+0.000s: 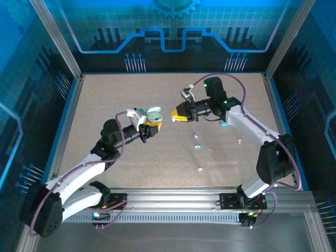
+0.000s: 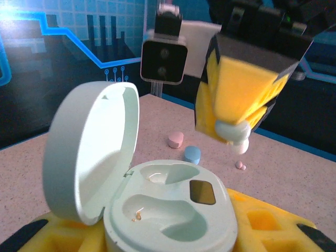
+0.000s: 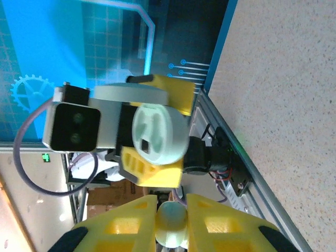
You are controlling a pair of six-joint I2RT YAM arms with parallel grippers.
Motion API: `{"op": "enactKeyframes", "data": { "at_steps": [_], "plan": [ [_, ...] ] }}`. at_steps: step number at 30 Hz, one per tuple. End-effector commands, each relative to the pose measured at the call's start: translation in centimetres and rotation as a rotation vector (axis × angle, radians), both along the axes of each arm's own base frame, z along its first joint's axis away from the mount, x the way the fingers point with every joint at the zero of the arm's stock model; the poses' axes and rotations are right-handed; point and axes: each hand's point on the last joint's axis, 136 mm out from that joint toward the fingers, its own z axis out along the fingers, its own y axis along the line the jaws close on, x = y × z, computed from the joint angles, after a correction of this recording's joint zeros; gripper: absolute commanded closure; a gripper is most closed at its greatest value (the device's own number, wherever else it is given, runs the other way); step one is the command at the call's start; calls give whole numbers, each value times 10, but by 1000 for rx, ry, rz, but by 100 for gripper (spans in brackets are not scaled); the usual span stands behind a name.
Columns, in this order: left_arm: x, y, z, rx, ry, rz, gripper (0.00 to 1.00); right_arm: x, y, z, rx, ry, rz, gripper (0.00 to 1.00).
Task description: Insert wireless bluetooth earbuds into charging case
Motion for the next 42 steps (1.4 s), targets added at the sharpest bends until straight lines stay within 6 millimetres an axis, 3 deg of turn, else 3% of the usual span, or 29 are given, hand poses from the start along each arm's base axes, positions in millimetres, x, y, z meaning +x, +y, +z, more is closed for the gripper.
{"op": "enactKeyframes", "data": {
  "at_steps": [1, 6, 17, 33, 42],
  "plan": [
    [3, -6, 13, -5, -104, 3, 66, -5, 7, 33, 12, -97, -25, 81],
    [10, -17, 12, 3, -127, 2, 66, -9, 18, 41, 4, -123, -50, 81],
    [7, -32, 15, 1, -186, -15, 66, -10, 33, 38, -52, -184, -107, 81],
    [6, -38, 17, 0, -189, -30, 66, -6, 39, 40, -98, -249, -169, 81],
    [8, -36, 23, -23, -194, -8, 66, -7, 42, 26, -178, -265, -190, 81]
  ]
}}
